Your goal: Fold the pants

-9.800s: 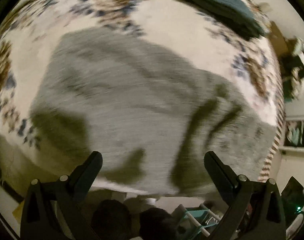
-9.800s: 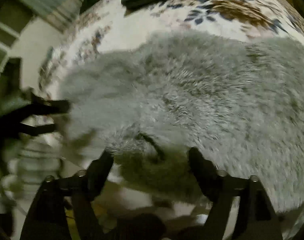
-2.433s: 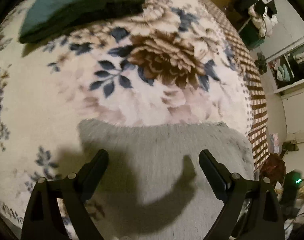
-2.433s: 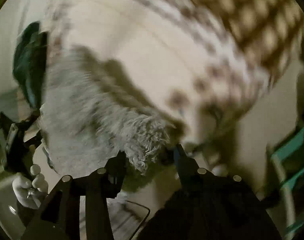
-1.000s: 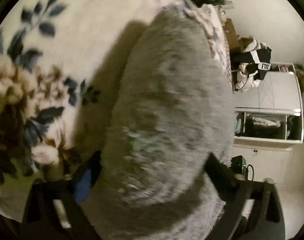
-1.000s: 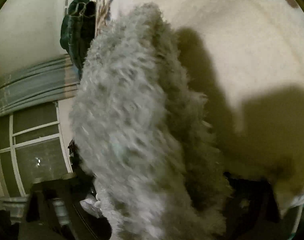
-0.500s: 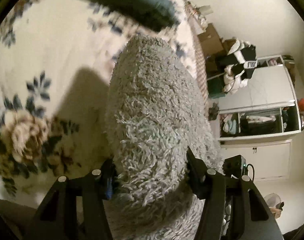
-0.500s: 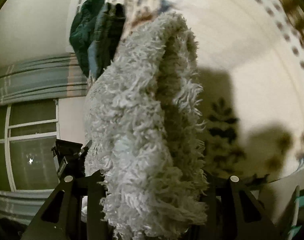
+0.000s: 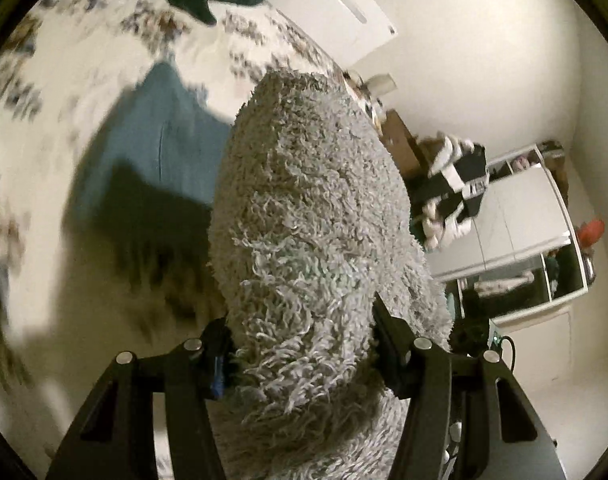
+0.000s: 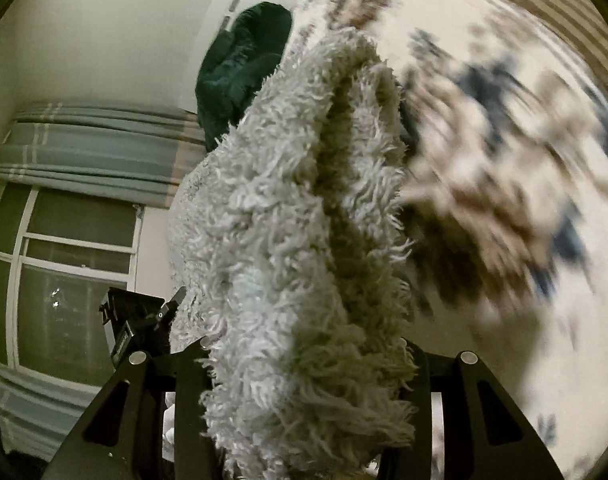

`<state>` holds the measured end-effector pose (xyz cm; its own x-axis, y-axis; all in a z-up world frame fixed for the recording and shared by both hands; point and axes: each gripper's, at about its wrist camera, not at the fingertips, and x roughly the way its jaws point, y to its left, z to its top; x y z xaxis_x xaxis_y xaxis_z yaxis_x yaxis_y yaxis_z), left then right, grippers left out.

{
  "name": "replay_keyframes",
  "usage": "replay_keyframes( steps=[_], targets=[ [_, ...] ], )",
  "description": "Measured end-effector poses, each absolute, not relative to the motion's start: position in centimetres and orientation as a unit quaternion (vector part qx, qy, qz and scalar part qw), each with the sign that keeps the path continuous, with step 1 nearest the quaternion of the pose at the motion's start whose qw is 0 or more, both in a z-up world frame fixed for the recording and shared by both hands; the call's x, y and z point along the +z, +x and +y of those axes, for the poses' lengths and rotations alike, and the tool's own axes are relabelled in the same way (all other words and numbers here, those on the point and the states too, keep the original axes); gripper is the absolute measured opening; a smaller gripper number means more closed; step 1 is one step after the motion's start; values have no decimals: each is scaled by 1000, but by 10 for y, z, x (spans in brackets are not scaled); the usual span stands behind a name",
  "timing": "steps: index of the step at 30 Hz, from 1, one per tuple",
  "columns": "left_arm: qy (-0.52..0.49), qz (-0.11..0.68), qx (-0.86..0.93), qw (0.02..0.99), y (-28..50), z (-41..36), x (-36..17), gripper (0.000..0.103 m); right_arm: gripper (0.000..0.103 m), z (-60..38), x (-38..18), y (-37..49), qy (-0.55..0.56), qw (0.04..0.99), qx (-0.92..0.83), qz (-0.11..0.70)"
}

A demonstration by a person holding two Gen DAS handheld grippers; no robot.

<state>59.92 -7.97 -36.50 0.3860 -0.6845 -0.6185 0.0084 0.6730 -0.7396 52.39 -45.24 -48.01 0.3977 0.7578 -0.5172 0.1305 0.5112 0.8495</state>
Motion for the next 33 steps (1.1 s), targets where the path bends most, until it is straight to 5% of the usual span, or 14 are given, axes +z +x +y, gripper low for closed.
replay_keyframes(
  steps=[6, 13, 17, 21, 24, 33],
  targets=[
    [-333, 501, -209, 771, 716, -39, -401, 54, 44, -409, -491, 673, 428, 719, 226, 499],
    [-309, 548, -157, 761, 757, 2, -477, 59, 44, -359, -555, 780, 400, 712, 194, 544],
    [-281, 551, -157, 770, 745, 2, -468, 64, 64, -361, -565, 779, 407, 697, 183, 561],
    [-203, 552, -106, 802, 730, -11, -439, 83, 91, -371, -555, 769, 362, 723, 130, 574],
    [-153, 550, -77, 818, 716, -23, -421, 92, 96, -370, -531, 750, 290, 761, 67, 576],
    [-23, 541, -15, 840, 662, -67, -357, 93, 102, -328, -412, 675, 88, 833, -47, 544]
  ],
)
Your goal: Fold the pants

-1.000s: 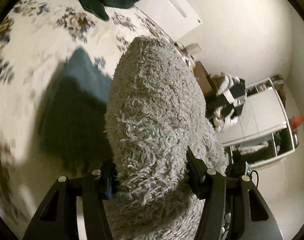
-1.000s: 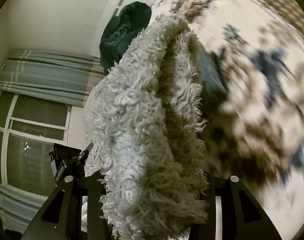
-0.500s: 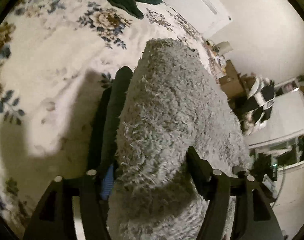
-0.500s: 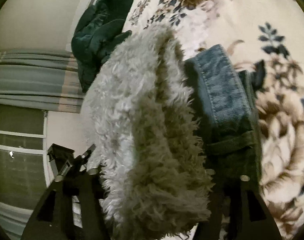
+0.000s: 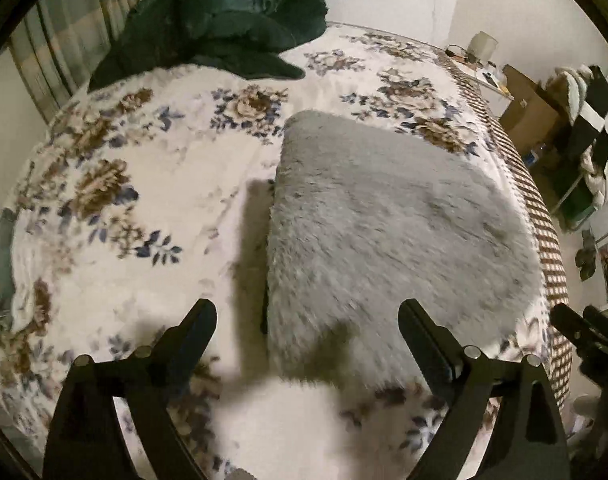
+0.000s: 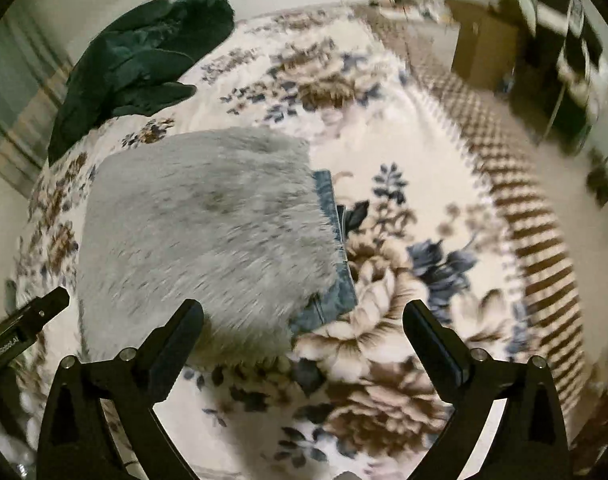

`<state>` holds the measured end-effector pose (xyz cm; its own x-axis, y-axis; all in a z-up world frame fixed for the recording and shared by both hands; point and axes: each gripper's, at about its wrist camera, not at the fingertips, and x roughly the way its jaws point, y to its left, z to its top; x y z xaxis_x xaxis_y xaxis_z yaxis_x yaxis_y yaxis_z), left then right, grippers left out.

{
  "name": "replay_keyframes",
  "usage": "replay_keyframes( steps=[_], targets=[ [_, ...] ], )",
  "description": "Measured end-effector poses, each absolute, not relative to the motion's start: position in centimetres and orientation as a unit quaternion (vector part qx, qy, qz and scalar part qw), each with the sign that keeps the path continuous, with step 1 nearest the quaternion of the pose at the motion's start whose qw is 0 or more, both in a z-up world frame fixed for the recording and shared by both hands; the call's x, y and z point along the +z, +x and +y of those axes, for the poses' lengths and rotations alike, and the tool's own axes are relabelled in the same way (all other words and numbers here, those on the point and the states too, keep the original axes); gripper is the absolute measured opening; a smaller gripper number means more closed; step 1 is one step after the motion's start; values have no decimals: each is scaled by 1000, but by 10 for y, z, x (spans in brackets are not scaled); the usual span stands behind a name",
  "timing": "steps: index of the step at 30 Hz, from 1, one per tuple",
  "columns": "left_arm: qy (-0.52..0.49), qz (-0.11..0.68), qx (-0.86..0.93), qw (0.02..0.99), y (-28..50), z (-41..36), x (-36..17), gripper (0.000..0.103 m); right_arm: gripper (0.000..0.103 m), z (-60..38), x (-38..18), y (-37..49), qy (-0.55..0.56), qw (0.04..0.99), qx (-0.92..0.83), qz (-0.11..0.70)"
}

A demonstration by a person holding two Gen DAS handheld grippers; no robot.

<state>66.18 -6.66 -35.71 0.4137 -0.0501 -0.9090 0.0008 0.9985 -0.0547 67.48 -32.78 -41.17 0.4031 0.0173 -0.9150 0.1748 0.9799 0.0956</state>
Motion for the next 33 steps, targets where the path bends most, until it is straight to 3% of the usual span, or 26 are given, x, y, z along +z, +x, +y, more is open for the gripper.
replay_keyframes(
  steps=[19, 33],
  targets=[
    [4, 435, 8, 900, 478, -102, -123, 93, 102, -310, -124, 463, 43, 906, -26, 420],
    [-1, 396, 33, 918, 365, -103, -44, 93, 102, -307, 18, 302, 32, 936, 11, 351]
  ],
)
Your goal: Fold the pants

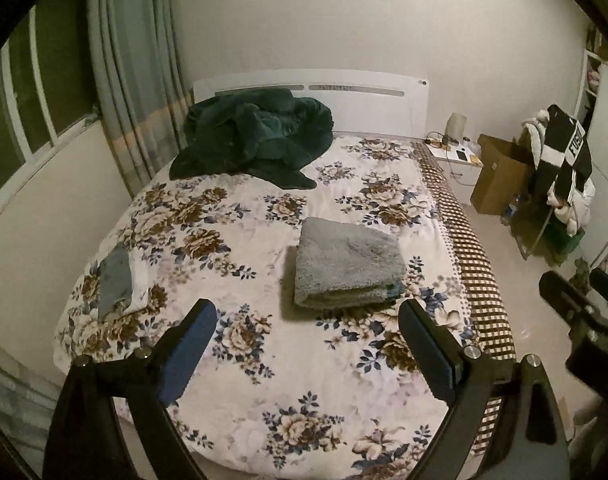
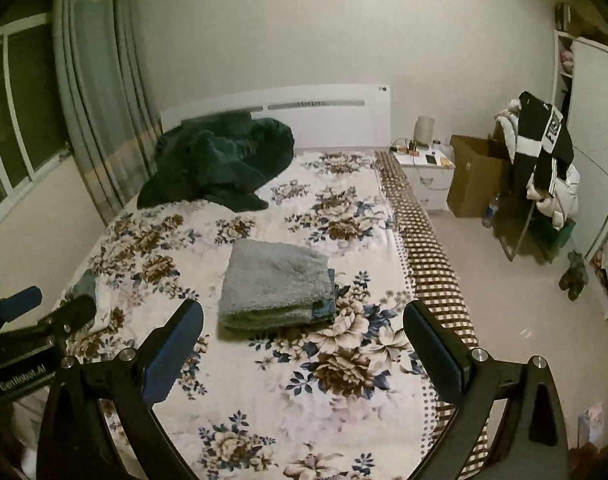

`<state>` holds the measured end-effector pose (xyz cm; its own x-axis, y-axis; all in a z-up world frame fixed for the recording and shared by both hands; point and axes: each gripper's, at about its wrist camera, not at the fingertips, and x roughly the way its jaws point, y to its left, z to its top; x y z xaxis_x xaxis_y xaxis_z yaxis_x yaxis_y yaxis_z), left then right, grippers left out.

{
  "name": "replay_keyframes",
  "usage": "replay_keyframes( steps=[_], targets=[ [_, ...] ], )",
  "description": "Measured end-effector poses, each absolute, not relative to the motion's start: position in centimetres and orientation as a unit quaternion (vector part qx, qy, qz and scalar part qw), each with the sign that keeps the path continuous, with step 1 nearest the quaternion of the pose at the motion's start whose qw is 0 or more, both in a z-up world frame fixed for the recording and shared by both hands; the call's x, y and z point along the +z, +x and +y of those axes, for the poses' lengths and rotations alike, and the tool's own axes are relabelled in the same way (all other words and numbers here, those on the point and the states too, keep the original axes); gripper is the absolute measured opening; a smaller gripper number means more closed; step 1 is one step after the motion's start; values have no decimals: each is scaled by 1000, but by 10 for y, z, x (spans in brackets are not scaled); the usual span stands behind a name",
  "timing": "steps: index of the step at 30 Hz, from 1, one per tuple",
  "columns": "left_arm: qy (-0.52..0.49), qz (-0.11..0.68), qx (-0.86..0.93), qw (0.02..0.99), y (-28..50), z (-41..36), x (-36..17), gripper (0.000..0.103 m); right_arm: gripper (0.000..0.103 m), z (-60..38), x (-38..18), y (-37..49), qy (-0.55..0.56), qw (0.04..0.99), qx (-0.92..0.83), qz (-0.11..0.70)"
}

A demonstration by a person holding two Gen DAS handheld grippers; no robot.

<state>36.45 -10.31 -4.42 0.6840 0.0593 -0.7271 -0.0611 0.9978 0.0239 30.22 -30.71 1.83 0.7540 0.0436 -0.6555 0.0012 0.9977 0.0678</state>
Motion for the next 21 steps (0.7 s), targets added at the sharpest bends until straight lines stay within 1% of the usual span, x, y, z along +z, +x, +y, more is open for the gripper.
replay_keyframes(
  steps=[7, 16, 17, 18, 19, 21],
  targets=[
    [5, 389, 33, 921, 341, -98, -23, 93, 102, -303, 63, 257, 30, 942, 11, 335],
    [-2, 381, 29, 924, 318, -93, -11, 93, 102, -291, 90, 213, 32, 943, 16, 331],
    [-3, 381, 26, 924, 316, -93, -11, 94, 102, -291, 91, 211, 32, 943, 15, 330],
    [-3, 381, 23, 924, 315, -93, -11, 100, 102, -290, 92, 208, 33, 944, 14, 329],
    [-3, 380, 23, 925, 314, -93, -10, 102, 103, -290, 93, 206, 33, 944, 15, 329],
    [0, 376, 28, 926, 311, -94, -8, 102, 103, -290, 93, 206, 31, 944, 15, 328]
  ],
)
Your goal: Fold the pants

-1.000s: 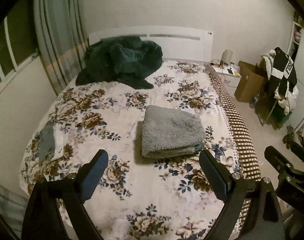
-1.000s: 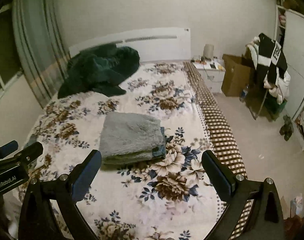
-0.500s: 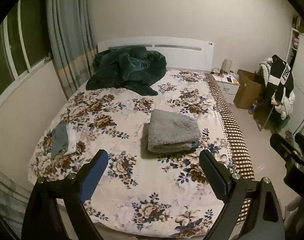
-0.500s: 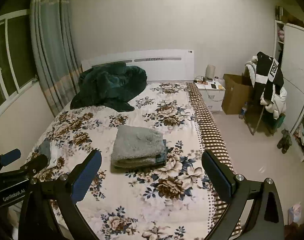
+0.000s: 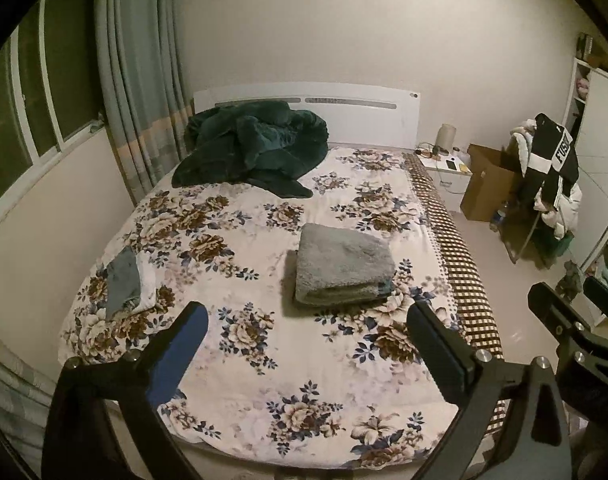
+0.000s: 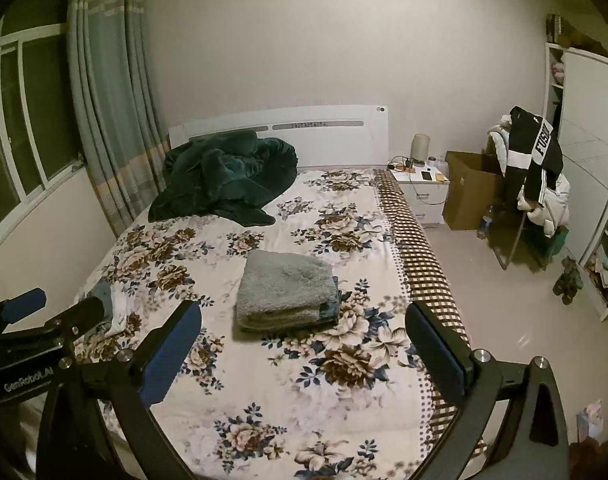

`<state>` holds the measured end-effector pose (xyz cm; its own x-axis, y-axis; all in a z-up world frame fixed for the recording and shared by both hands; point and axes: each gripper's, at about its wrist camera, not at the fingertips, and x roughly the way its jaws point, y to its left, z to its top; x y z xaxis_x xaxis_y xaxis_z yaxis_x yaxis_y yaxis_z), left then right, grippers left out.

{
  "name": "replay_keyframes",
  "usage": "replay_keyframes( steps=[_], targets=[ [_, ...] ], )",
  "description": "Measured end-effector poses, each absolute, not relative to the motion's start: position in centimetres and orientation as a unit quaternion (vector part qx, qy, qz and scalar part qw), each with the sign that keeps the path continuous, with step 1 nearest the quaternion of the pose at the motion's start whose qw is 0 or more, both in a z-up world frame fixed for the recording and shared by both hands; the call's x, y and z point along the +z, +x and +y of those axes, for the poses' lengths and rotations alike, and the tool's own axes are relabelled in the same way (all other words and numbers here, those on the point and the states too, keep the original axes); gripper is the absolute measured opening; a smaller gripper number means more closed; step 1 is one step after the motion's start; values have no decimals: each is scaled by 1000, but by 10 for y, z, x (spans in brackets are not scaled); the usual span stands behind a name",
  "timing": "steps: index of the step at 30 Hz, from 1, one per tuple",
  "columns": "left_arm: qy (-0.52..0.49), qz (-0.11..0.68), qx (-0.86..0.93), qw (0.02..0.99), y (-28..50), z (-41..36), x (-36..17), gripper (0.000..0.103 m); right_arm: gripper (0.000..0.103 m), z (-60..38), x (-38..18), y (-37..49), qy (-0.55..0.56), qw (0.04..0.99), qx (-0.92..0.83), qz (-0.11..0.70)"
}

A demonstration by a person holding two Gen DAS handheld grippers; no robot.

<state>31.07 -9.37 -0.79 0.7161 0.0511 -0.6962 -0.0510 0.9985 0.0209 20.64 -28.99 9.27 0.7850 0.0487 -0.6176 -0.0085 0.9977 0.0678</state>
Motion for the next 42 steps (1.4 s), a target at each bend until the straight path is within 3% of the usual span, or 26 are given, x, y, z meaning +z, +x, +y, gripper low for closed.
replay_keyframes(
  steps=[42],
  targets=[
    [-4, 371, 49, 927, 292, -92, 0, 102, 103, -284, 99, 196, 27, 940, 27, 339]
  ],
)
